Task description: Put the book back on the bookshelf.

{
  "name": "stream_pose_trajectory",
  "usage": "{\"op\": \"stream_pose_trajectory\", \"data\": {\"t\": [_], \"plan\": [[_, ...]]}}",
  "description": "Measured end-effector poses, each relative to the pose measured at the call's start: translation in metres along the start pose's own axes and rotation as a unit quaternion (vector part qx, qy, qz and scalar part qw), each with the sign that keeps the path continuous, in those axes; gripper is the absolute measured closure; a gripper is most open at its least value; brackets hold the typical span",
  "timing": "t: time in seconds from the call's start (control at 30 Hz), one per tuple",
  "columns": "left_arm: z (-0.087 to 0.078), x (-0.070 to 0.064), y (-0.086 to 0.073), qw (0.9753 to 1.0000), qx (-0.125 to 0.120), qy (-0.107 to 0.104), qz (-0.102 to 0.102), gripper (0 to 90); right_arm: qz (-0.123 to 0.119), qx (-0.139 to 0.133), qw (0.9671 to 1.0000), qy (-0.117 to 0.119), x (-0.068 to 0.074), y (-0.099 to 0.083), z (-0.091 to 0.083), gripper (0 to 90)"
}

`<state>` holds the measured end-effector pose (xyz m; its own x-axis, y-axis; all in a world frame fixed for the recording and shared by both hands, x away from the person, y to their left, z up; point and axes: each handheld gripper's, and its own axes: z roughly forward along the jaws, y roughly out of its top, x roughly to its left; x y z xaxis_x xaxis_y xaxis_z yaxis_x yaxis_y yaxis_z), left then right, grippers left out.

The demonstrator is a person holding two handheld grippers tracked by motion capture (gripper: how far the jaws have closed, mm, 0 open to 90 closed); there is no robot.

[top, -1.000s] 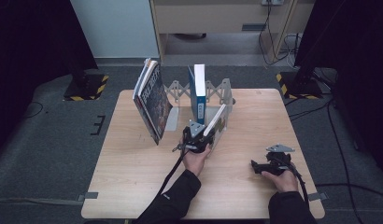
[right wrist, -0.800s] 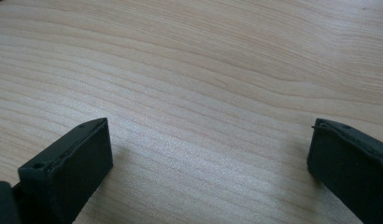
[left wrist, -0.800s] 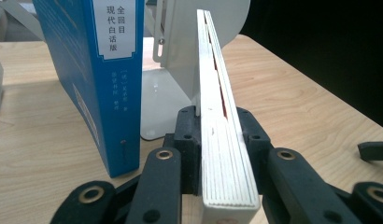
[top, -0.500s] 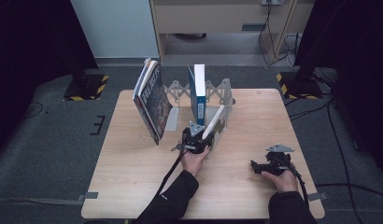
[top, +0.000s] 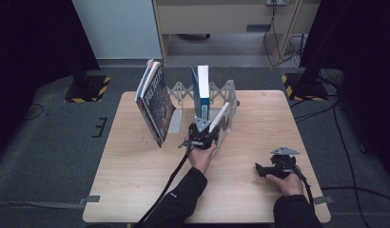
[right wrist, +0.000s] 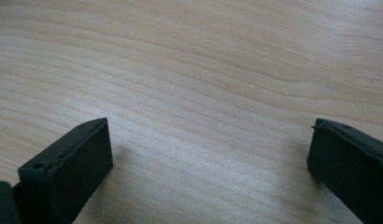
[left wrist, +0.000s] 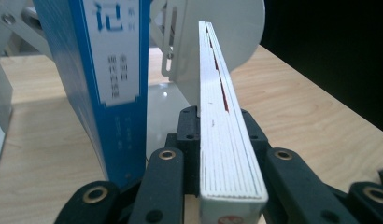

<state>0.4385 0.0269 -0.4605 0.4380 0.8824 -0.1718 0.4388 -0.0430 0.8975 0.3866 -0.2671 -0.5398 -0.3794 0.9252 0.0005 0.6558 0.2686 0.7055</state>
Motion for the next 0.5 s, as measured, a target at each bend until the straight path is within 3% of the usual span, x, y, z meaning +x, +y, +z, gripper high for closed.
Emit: {"op": "stream_pose_trajectory", "data": {"t": [0.17,0.33,0.5], "plan": [[0.010,-0.001,0.001,0.9999,-0.002,0.007,-0.011,74.8,-0.001,0.001,1.0000,0.001,0.000,0.000,0.000,0.4],[0.017,-0.001,0.000,0.9998,-0.011,0.015,-0.009,74.6,0.001,0.001,1.0000,0.000,0.000,0.000,0.000,0.4],[0.020,0.001,-0.001,0.9999,-0.009,0.005,-0.009,73.4,0.001,0.000,1.0000,0.000,0.000,0.000,0.000,0.4]]}}
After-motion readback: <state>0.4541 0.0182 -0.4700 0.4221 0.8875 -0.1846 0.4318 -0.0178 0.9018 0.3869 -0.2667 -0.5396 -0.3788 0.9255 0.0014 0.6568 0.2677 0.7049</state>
